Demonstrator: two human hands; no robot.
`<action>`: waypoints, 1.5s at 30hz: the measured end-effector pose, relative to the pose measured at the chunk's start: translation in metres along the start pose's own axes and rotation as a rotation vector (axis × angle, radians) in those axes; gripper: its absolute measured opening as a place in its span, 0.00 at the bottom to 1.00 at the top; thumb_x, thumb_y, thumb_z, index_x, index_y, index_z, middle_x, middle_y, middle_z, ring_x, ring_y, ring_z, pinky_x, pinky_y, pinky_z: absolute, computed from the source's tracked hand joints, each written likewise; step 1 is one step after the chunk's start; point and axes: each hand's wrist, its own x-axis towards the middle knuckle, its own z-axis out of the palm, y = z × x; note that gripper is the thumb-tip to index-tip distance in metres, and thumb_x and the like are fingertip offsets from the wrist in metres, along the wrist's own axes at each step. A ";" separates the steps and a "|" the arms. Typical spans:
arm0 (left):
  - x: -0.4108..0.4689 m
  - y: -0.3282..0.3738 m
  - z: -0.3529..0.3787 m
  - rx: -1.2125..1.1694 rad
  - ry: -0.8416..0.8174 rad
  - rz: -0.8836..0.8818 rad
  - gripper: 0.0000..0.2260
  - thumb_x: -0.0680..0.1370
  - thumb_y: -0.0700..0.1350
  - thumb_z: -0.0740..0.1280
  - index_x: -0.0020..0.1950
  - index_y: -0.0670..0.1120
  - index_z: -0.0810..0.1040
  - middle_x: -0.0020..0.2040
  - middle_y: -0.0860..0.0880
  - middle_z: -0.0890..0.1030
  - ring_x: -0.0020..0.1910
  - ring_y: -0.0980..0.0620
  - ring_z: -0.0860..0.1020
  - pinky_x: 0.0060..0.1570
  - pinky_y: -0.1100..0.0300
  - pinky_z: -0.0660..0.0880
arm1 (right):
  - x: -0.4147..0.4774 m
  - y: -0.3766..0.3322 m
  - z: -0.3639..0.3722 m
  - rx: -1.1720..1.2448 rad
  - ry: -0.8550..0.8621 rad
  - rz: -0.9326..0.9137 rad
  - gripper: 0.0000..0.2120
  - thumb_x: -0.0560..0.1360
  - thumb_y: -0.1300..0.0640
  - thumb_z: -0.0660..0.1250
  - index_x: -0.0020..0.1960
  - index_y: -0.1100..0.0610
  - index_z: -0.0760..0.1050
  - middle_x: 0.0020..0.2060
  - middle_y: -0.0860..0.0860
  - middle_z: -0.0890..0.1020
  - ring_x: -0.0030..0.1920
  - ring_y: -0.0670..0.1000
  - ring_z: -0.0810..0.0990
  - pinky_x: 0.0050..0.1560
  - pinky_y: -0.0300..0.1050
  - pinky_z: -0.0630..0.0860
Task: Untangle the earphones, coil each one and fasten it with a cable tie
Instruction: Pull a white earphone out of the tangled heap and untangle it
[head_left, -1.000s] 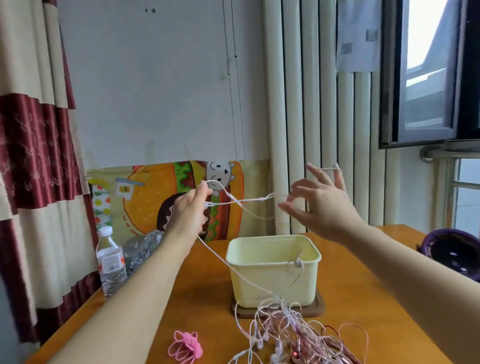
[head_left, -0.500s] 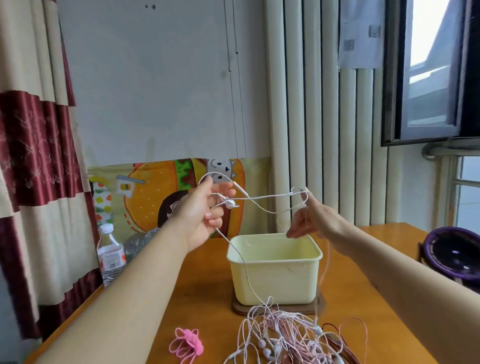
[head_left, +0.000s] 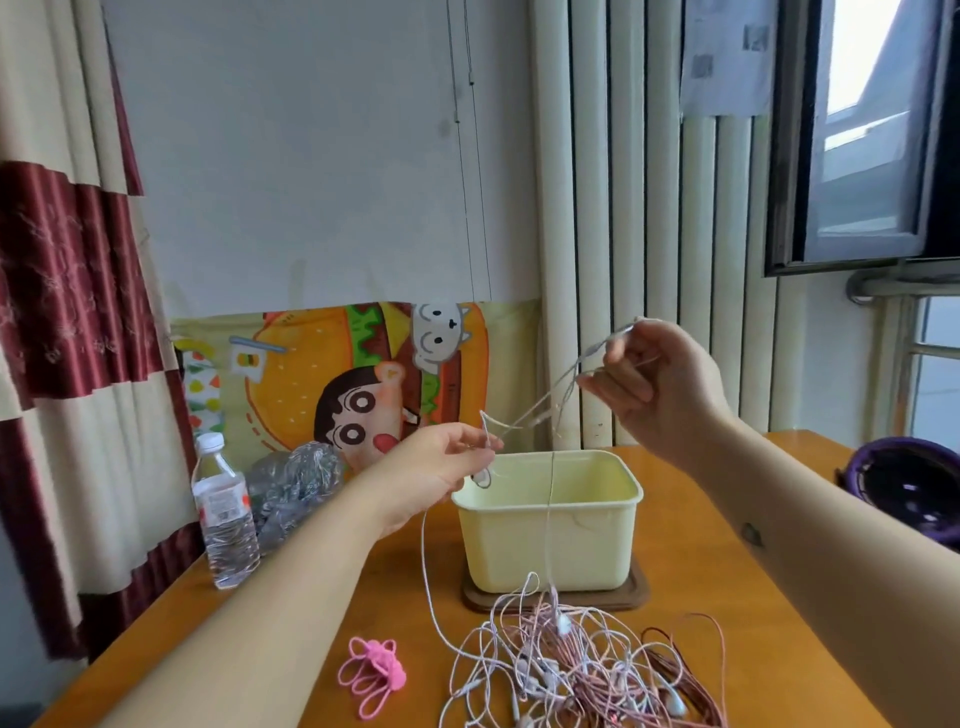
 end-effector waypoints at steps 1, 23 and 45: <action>0.000 -0.001 0.000 0.046 0.011 0.016 0.06 0.80 0.45 0.64 0.53 0.52 0.78 0.41 0.51 0.77 0.32 0.58 0.69 0.31 0.68 0.65 | -0.001 -0.002 0.002 -0.024 -0.005 -0.023 0.26 0.79 0.60 0.48 0.27 0.61 0.73 0.15 0.50 0.59 0.19 0.49 0.59 0.46 0.48 0.73; -0.014 -0.024 -0.003 0.033 0.209 0.146 0.11 0.78 0.38 0.65 0.50 0.56 0.79 0.41 0.49 0.83 0.39 0.57 0.82 0.43 0.69 0.76 | -0.042 0.013 -0.032 -1.808 -0.630 0.775 0.14 0.81 0.55 0.58 0.63 0.56 0.75 0.54 0.50 0.83 0.45 0.43 0.80 0.55 0.40 0.76; -0.022 0.000 -0.001 0.245 0.447 0.298 0.14 0.80 0.39 0.62 0.62 0.50 0.78 0.51 0.56 0.82 0.43 0.65 0.81 0.48 0.66 0.78 | -0.041 0.043 0.027 -0.959 -0.131 0.112 0.11 0.80 0.55 0.61 0.48 0.55 0.82 0.26 0.46 0.67 0.26 0.44 0.67 0.34 0.44 0.70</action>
